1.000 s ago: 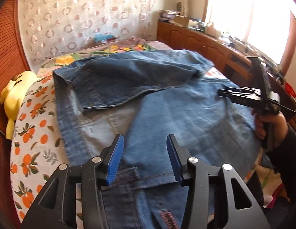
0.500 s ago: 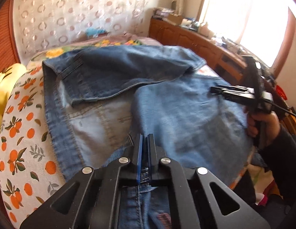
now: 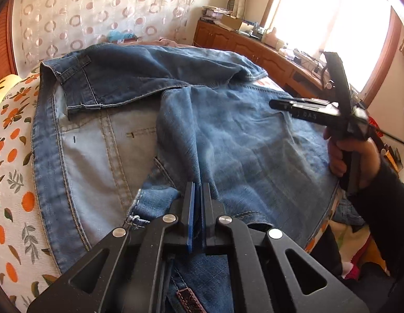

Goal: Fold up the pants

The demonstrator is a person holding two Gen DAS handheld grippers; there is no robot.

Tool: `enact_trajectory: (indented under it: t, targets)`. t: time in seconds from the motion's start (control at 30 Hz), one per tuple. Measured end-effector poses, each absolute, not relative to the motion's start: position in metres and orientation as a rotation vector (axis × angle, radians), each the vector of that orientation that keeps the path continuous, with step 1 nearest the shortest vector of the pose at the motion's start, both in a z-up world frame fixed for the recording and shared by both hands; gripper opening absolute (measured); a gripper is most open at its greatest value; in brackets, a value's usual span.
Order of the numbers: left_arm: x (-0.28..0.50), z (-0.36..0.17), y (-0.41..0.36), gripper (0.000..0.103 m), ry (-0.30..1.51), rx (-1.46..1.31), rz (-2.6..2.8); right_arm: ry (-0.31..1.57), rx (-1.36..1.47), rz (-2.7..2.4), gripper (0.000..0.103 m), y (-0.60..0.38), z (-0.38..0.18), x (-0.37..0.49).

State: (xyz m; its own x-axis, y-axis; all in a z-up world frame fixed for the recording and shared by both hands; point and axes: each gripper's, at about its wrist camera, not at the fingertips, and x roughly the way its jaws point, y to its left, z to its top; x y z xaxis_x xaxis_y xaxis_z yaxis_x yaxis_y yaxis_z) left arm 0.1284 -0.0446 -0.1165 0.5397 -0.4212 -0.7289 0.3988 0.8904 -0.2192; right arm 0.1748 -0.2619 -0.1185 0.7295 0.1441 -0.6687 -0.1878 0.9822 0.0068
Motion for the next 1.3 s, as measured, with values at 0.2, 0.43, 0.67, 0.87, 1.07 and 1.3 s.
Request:
enact_trajectory:
  t: [0.2,0.43,0.67,0.87,1.07,1.3]
  targets:
    - [0.126,-0.119,-0.040,0.004,0.855,-0.061,-0.491,0.715,-0.015,0.357,0.037,-0.217,-0.097,0.164]
    - [0.120,-0.122,-0.034,0.004,0.830,-0.076,-0.494,0.764,0.033,0.540,0.037,-0.162,-0.100,0.173]
    - [0.119,-0.123,-0.031,0.005,0.814,-0.095,-0.500,0.830,0.082,0.628,0.037,-0.142,-0.112,0.196]
    - [0.116,-0.125,-0.031,0.004,0.806,-0.094,-0.495,0.850,0.104,0.654,0.037,-0.137,-0.113,0.205]
    - [0.115,-0.124,-0.031,0.005,0.802,-0.094,-0.490,0.867,0.064,0.652,0.016,-0.124,-0.117,0.207]
    - [0.102,-0.093,-0.012,0.011,0.783,-0.131,-0.465,0.787,0.045,0.675,0.001,-0.142,-0.107,0.182]
